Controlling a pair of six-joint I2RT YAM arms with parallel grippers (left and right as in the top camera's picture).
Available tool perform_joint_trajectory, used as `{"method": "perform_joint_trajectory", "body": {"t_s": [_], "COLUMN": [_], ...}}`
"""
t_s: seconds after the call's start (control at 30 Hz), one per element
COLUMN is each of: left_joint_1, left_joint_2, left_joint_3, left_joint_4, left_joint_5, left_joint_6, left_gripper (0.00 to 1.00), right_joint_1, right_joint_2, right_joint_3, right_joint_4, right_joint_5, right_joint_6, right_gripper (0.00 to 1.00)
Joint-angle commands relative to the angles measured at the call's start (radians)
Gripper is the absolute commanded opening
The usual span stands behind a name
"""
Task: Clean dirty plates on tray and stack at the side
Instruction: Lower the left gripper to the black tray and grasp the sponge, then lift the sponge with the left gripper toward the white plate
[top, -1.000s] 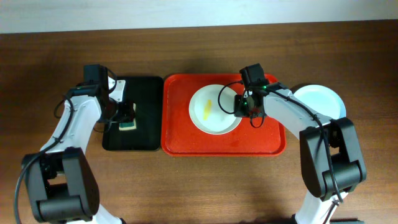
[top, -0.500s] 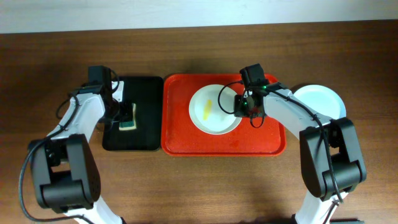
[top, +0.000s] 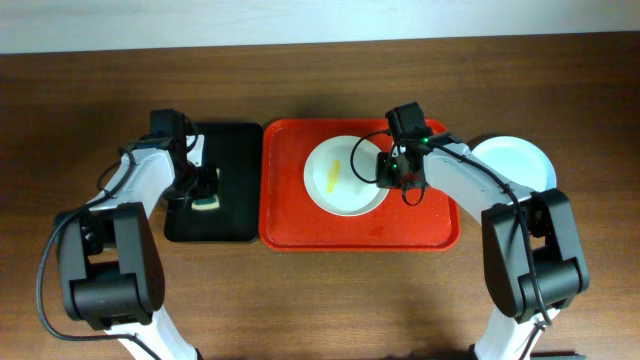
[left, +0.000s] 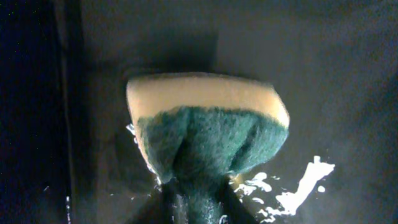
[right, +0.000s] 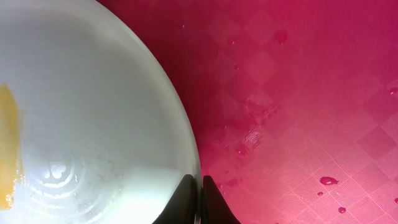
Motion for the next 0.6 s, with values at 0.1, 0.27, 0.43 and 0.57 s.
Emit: {"method": "perform_joint_trajectory", "body": {"t_s": [0.1, 0.27, 0.43, 0.57], "left_joint_1": [-0.006, -0.006, -0.007, -0.007], "left_joint_2": [0.011, -0.112, -0.274, -0.336], "left_joint_3": [0.006, 0.051, 0.051, 0.051], "left_joint_4": [-0.017, -0.034, -0.035, -0.048], "left_joint_5": [-0.005, -0.005, -0.004, 0.056], "left_joint_6": [0.0, 0.0, -0.02, -0.023], "left_gripper": [0.0, 0.0, 0.0, 0.0], "right_joint_1": [0.005, 0.005, 0.005, 0.005], "right_joint_2": [0.019, 0.019, 0.019, 0.019], "right_joint_3": [-0.012, -0.013, -0.013, -0.013], "right_joint_4": [-0.013, -0.013, -0.016, -0.016], "right_joint_5": [-0.009, -0.009, -0.01, -0.01], "right_joint_6": [-0.003, -0.003, -0.003, -0.002], "right_gripper": [0.05, 0.05, 0.17, 0.2]}}
